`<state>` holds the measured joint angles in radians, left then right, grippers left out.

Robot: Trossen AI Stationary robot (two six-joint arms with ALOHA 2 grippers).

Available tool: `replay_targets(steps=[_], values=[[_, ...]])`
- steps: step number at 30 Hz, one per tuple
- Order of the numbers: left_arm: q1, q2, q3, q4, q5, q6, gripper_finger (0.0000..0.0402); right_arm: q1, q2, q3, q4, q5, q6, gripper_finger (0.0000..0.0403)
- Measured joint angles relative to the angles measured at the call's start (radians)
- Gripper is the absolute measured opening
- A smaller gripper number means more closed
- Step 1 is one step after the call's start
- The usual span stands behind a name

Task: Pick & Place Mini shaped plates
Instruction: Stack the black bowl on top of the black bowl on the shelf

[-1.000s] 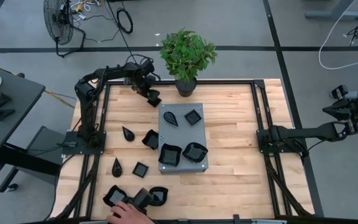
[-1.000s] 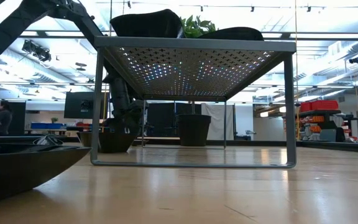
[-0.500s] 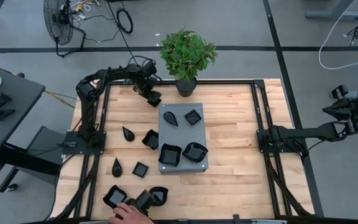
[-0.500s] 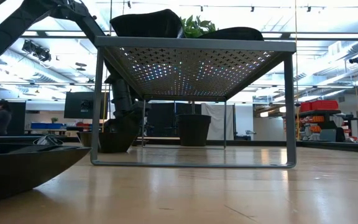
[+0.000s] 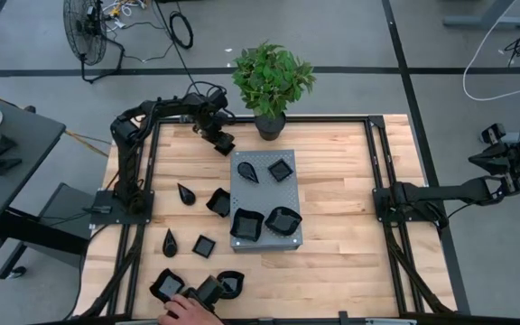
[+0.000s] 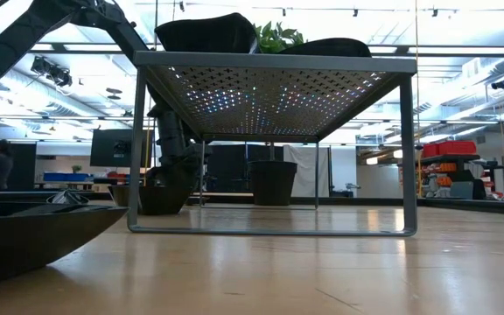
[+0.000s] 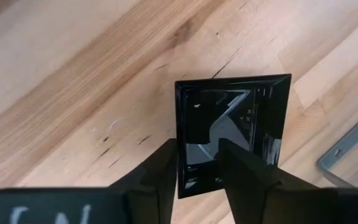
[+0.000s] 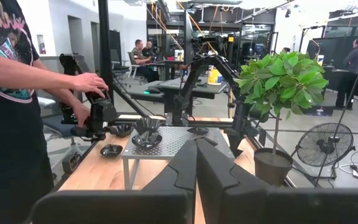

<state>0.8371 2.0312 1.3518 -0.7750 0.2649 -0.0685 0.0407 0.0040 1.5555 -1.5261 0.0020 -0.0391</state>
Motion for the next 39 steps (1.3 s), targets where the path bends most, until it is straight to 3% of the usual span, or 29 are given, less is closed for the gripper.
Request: replay_targets(steps=[39], values=[[0.001,-0.002,0.001,-0.011,0.042,0.012,0.0004,0.000,0.000,0.000,0.000,0.000,0.000,0.0016]])
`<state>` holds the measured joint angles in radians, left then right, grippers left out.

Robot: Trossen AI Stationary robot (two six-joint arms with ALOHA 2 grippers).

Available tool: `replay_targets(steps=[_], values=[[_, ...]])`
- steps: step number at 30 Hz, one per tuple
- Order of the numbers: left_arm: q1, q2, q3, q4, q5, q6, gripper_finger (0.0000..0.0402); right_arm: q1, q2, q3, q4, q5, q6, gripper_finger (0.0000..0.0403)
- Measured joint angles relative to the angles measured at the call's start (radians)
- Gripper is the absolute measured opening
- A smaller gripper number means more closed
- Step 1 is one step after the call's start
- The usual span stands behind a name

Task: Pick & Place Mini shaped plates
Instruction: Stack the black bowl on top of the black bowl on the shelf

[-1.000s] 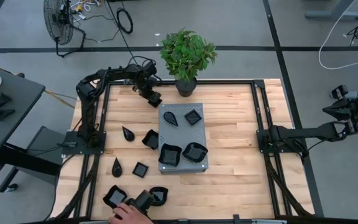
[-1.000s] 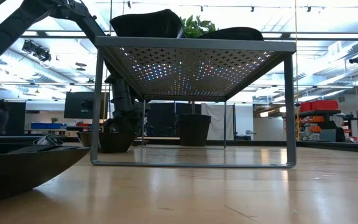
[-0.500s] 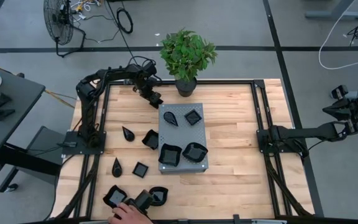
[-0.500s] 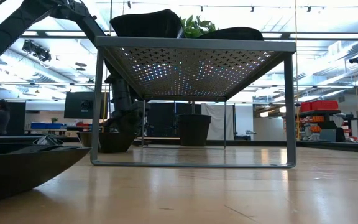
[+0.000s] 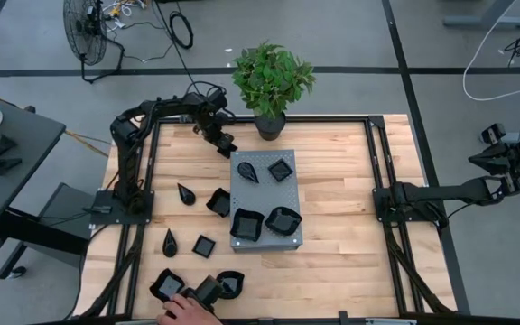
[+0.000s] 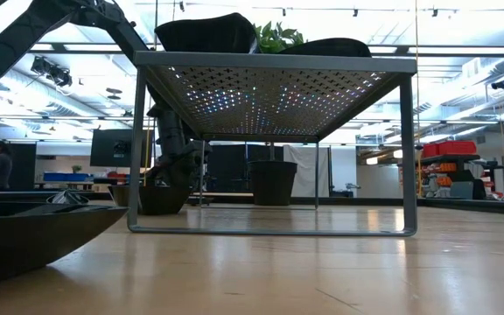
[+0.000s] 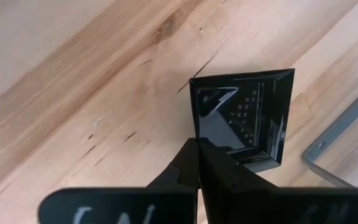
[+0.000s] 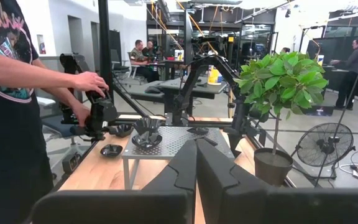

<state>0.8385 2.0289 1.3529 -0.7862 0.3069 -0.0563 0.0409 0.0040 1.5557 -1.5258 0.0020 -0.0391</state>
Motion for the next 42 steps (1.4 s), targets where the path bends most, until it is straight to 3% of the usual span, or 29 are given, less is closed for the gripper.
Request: replay_targets(steps=[22,33,42], values=[[0.065,-0.132,0.000,-0.124,0.000,0.040,0.0001,0.000,0.000,0.000,0.000,0.000,0.000,0.0016],[0.081,-0.295,0.000,-0.163,0.004,0.011,0.0000,0.000,0.000,0.000,0.000,0.000,0.000,0.0016],[0.039,-0.413,0.000,-0.167,0.096,-0.016,0.0000,0.000,0.000,0.000,0.000,0.000,0.000,0.0016]])
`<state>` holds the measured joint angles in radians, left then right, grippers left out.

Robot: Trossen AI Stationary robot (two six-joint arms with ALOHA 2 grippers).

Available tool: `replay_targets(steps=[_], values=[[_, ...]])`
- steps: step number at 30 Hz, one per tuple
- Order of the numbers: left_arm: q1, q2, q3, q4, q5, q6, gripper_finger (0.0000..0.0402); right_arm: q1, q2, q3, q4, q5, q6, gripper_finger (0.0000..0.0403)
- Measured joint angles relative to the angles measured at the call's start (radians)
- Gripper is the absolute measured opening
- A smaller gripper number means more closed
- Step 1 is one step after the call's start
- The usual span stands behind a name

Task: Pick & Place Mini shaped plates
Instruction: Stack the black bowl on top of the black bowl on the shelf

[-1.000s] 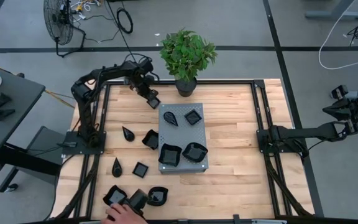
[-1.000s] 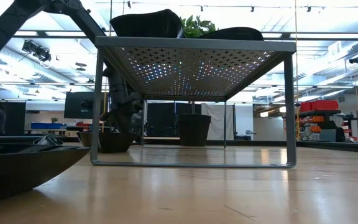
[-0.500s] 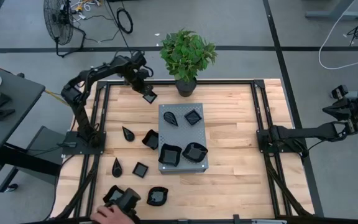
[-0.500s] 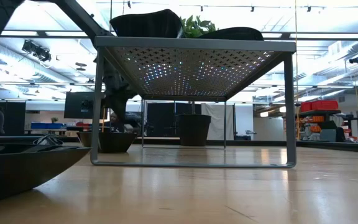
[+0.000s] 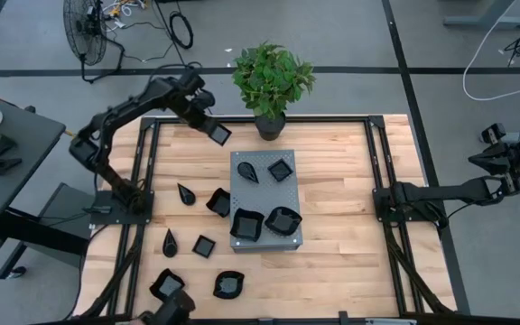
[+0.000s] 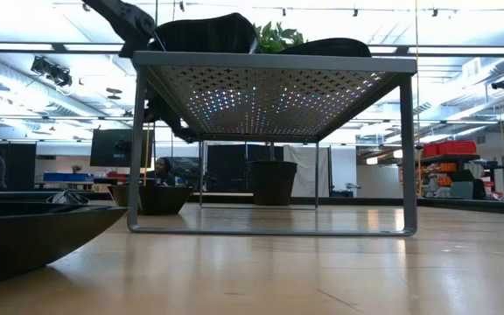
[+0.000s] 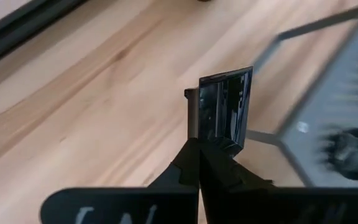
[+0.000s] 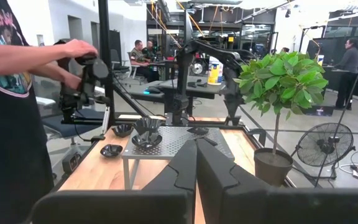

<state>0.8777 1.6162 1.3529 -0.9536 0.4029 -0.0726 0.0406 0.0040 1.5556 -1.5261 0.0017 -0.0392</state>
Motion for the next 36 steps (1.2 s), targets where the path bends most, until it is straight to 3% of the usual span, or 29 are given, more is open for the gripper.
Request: replay_targets(steps=[17,31,36], values=[[-0.216,-0.054,0.000,0.165,0.181,-0.186,0.0000,0.000,0.000,0.000,0.000,0.000,0.000,0.0016],[-0.354,-0.054,0.001,0.463,0.349,-0.299,0.0000,0.000,0.000,0.000,0.000,0.000,0.000,0.0016],[-0.389,-0.035,0.071,0.475,0.362,-0.309,0.0000,0.000,0.000,0.000,0.000,0.000,0.000,0.0016]])
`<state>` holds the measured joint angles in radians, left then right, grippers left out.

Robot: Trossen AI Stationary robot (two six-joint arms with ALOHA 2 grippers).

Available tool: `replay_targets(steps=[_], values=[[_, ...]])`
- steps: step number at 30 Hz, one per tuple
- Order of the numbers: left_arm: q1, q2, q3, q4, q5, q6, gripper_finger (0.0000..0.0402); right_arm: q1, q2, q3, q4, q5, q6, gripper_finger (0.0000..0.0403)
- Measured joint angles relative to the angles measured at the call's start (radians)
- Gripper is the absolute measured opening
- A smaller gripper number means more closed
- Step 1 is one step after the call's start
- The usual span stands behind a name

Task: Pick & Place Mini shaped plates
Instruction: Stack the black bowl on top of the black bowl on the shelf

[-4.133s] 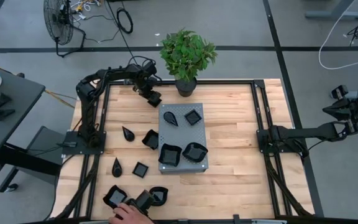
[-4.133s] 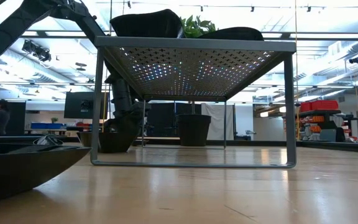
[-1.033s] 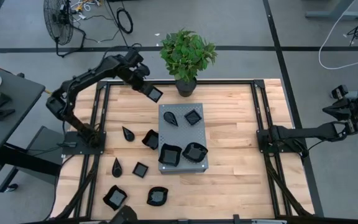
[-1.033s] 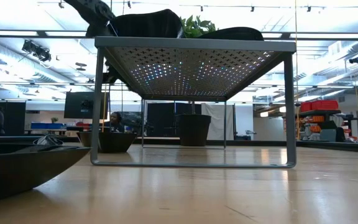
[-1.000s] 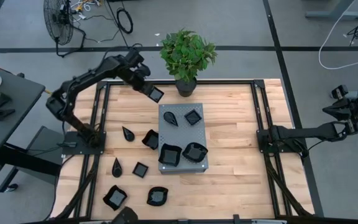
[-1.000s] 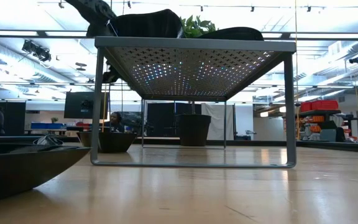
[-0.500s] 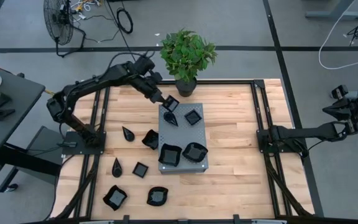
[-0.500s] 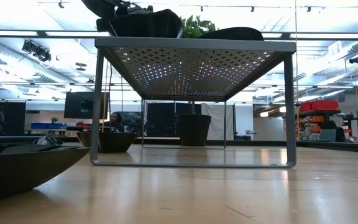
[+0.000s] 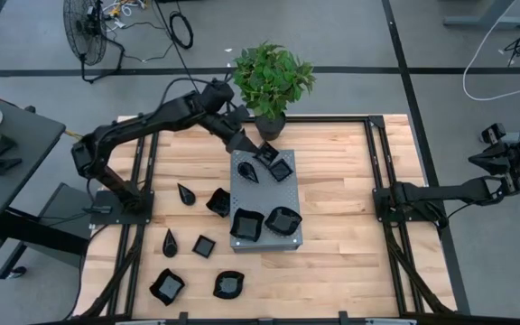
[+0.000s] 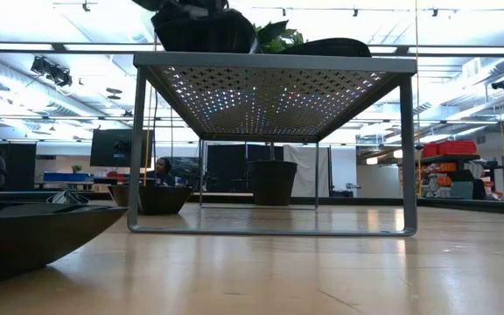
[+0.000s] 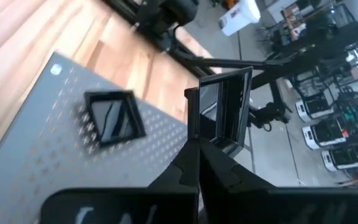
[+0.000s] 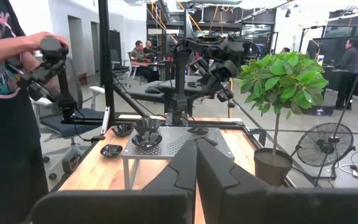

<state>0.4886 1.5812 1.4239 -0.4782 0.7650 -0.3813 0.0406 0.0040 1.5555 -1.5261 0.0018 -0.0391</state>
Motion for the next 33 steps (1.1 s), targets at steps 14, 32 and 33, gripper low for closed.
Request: replay_targets(steps=[14,32,33], values=[[-0.046,0.173,0.192,-0.035,0.047,0.087,0.0000,0.000,0.000,0.000,0.000,0.000,0.000,0.0016],[-0.061,0.286,0.225,-0.075,-0.011,0.233,0.0001,0.000,0.000,0.000,0.000,0.000,0.000,0.0016],[-0.061,0.285,0.225,-0.081,-0.026,0.249,0.0001,0.000,0.000,0.000,0.000,0.000,0.000,0.0016]])
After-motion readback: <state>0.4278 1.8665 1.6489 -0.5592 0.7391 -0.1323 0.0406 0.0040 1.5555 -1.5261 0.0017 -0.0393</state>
